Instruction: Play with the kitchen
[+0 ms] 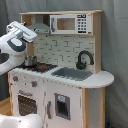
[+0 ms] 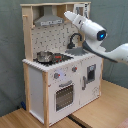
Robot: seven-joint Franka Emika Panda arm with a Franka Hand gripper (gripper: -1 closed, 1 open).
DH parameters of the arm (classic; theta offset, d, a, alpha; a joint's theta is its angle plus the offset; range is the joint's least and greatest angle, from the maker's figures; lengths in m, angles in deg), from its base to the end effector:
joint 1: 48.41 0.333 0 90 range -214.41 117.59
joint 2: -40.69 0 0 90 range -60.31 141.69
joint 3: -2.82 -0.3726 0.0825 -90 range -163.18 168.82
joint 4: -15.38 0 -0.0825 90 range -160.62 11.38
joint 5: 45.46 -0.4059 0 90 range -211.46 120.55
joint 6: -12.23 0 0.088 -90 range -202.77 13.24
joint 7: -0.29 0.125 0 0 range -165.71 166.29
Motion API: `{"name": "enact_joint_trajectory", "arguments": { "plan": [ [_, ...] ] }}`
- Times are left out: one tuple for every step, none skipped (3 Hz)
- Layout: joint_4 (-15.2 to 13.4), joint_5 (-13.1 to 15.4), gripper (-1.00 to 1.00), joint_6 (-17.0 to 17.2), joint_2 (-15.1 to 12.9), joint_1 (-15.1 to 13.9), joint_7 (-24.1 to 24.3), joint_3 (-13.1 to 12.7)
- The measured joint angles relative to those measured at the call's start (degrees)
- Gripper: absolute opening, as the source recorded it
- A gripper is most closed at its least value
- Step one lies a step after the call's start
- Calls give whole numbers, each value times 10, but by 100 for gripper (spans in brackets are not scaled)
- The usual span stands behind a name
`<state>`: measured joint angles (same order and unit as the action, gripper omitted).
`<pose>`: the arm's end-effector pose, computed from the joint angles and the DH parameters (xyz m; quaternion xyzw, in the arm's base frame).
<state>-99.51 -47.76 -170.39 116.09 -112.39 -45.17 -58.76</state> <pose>0.4017 0.4449 0.7067 0.3593 0.4525 0.4565 0.6766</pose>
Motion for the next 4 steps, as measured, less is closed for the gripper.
{"name": "enact_joint_trajectory", "arguments": {
  "plan": [
    [10,0,100,18,29,-15,57,1],
    [22,-1,100,41,55,-28,111,2],
    [35,-2,100,67,78,-38,159,6],
    [49,-2,100,97,97,-46,203,10]
  ]
}}
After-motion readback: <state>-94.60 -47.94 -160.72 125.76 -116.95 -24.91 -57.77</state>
